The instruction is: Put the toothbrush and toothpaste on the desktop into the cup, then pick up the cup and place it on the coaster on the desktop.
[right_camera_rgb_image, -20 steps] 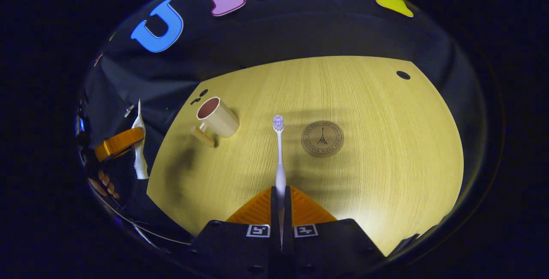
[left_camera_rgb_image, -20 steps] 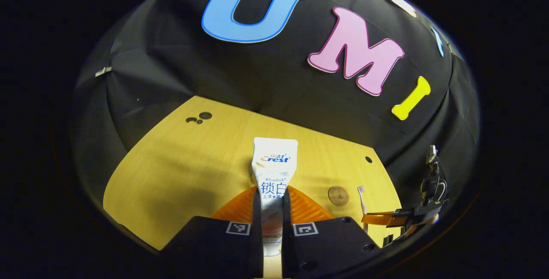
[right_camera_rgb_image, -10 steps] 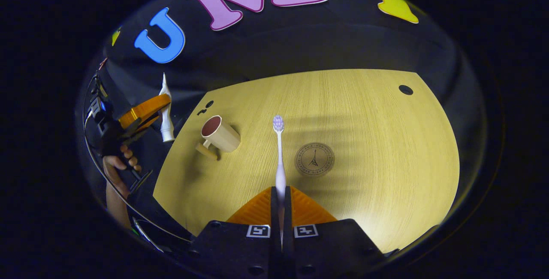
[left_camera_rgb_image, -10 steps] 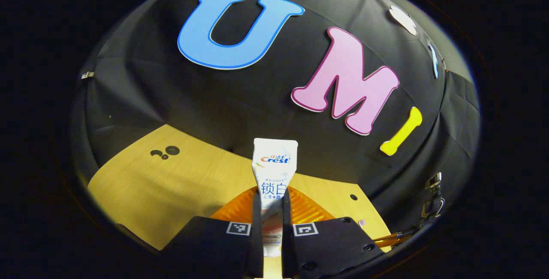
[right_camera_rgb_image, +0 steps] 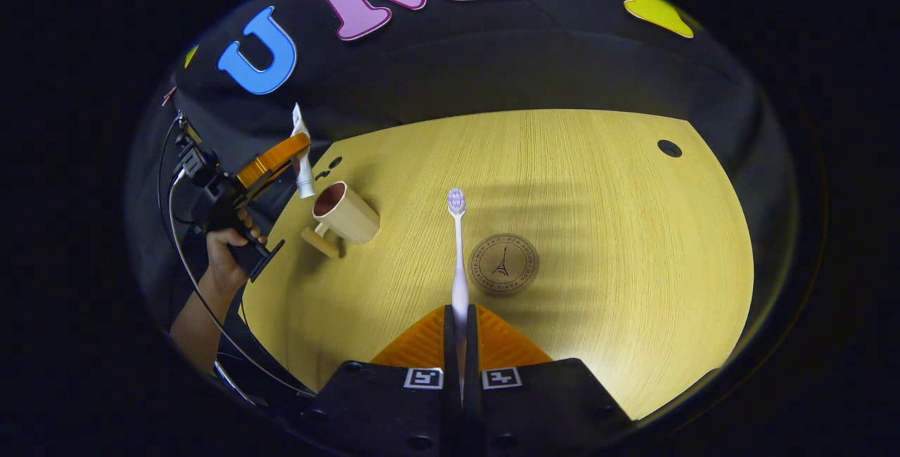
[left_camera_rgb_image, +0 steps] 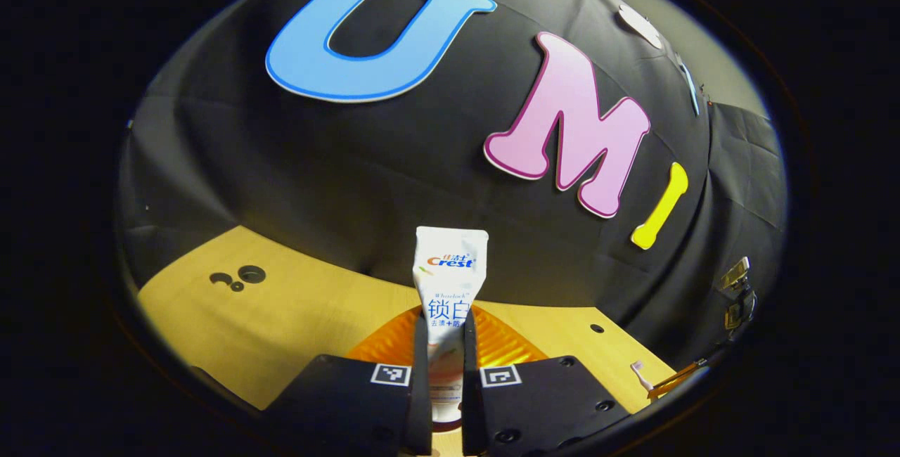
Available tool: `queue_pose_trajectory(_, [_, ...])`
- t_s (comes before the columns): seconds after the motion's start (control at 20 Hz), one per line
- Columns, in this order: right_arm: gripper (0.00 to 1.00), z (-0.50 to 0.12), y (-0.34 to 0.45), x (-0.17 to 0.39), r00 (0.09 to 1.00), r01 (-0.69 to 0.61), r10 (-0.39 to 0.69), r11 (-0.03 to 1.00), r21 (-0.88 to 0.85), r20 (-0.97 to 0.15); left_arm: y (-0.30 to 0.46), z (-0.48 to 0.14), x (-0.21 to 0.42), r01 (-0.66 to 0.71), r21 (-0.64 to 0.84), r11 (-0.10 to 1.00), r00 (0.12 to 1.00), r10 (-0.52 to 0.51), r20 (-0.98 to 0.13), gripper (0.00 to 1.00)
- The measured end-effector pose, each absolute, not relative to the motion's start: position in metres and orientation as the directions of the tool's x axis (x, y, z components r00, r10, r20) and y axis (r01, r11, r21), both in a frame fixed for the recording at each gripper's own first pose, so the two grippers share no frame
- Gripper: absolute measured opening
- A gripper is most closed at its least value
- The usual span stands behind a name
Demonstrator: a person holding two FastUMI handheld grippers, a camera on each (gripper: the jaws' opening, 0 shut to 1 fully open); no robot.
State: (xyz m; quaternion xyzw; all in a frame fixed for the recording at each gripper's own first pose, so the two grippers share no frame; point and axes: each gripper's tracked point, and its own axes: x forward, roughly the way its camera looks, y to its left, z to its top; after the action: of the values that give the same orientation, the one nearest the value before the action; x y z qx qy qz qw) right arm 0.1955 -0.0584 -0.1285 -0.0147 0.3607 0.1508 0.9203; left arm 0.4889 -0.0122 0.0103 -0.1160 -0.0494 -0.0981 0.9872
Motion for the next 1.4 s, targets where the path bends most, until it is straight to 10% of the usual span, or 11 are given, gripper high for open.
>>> queue_pose_trajectory(0.45, [0.05, -0.138, -0.039, 0.192, 0.682, -0.333, 0.301, 0.939, 0.083, -0.666, -0.011, -0.05, 0.495, 0.136, 0.003, 0.991, 0.99, -0.136, -0.032, 0.3])
queue_pose_trajectory(0.95, [0.05, -0.109, 0.017, 0.204, 0.719, -0.419, 0.418, 0.898, 0.134, -0.556, 0.01, -0.046, 0.38, -0.007, -0.071, 0.997, 1.0, 0.008, 0.018, 0.96])
queue_pose_trajectory(1.4, [0.05, -0.055, 0.097, 0.24, 0.764, -0.524, 0.536, 0.84, 0.141, -0.359, -0.008, -0.126, 0.265, -0.048, -0.163, 0.986, 0.991, 0.027, -0.128, 0.98])
